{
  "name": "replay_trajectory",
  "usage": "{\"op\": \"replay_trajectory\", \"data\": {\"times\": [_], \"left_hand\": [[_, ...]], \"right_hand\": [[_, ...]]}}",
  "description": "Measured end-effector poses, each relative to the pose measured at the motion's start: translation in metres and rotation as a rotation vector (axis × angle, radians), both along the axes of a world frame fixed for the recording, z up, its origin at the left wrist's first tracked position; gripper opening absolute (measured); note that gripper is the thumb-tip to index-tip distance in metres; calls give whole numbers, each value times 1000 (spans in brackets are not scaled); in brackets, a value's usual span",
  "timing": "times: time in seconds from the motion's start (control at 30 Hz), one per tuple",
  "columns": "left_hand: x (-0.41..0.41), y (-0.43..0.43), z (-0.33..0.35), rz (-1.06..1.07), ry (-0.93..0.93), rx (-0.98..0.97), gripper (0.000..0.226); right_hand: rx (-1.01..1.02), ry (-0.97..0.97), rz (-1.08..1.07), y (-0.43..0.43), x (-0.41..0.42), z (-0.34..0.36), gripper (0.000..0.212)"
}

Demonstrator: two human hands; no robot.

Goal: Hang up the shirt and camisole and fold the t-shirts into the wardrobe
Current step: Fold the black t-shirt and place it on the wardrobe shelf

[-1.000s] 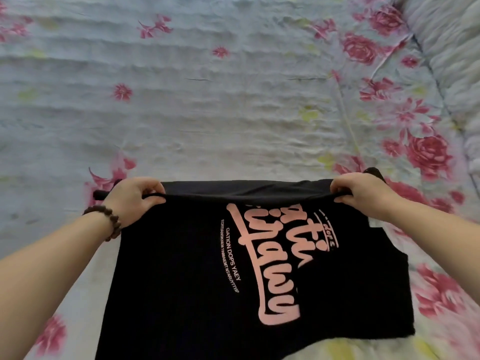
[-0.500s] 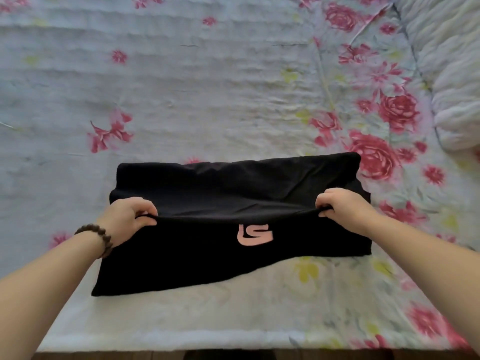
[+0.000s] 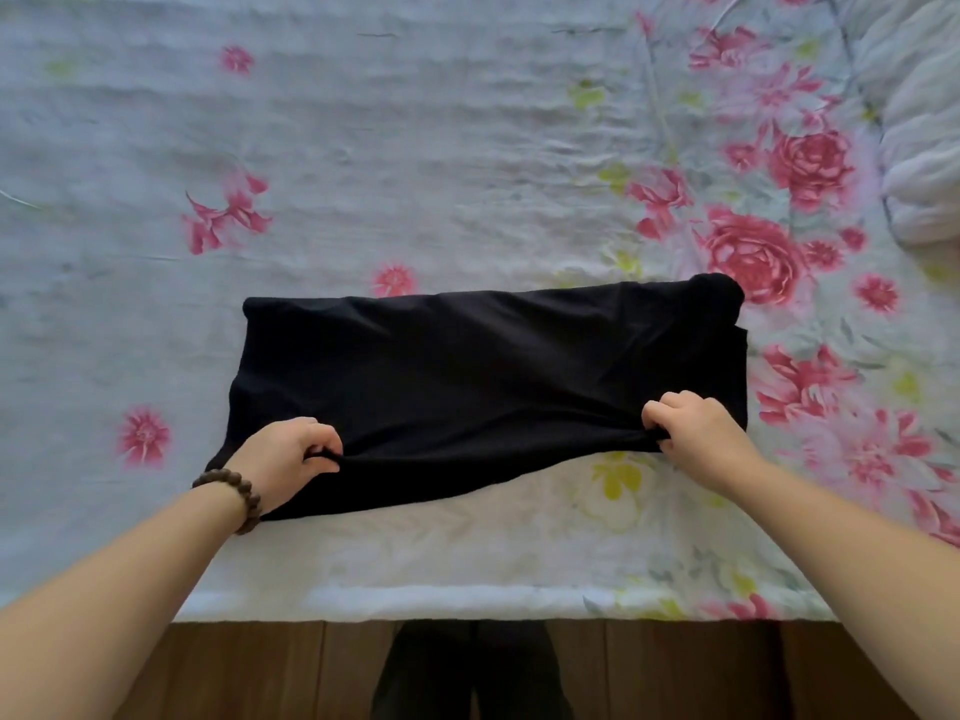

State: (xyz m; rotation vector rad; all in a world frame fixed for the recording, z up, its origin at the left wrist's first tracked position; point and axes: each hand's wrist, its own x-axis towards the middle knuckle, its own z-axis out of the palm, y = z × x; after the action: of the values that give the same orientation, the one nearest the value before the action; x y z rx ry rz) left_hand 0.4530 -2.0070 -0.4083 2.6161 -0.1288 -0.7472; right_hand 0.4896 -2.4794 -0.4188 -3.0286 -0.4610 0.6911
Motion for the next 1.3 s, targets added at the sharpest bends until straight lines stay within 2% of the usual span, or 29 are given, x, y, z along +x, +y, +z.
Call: {"op": "replay_trajectory", "data": {"times": [0.3,0.4,0.47,0.57,0.7,0.83,0.93,0.97,1.03,1.1,1.2,1.3], "left_hand": [[-11,1,-10,15,28,-7,15],[-14,-5,-13,-74,-102,109,13],[-17,-18,-15,-162,-251,169,20],[-23,-54,-18,-256,-345,188,33],[-22,-105,-27,-323,-415,137,25],[-20,-118,-28,-240,-451,-28,10],[-29,-112,-29,-303,-409,-48,6],[-32,-110,-30,-327,-386,-25,6],[-32,-111,-29,-323,-365,7,15],[-24,-123,-25,-274,-378,-22,28],[-2,-157,-16,-211,-512,-93,28],[22,-204,-19,-216,-536,-115,26]], "right_hand": [[-107,-13,-40,3,-6,-9,18],[-164,-90,-79,11,-10,-10,20],[-110,-219,-29,20,-18,-11,27],[39,-386,143,50,-32,-19,30],[136,-395,265,91,-38,-30,43],[189,-395,193,94,-35,-27,41],[198,-331,225,86,-44,-27,41],[198,-306,234,85,-46,-28,37],[232,-285,214,86,-47,-26,13],[292,-297,133,90,-42,-19,21],[336,-373,-22,92,-27,-7,27],[246,-383,-115,87,3,-5,43]]}}
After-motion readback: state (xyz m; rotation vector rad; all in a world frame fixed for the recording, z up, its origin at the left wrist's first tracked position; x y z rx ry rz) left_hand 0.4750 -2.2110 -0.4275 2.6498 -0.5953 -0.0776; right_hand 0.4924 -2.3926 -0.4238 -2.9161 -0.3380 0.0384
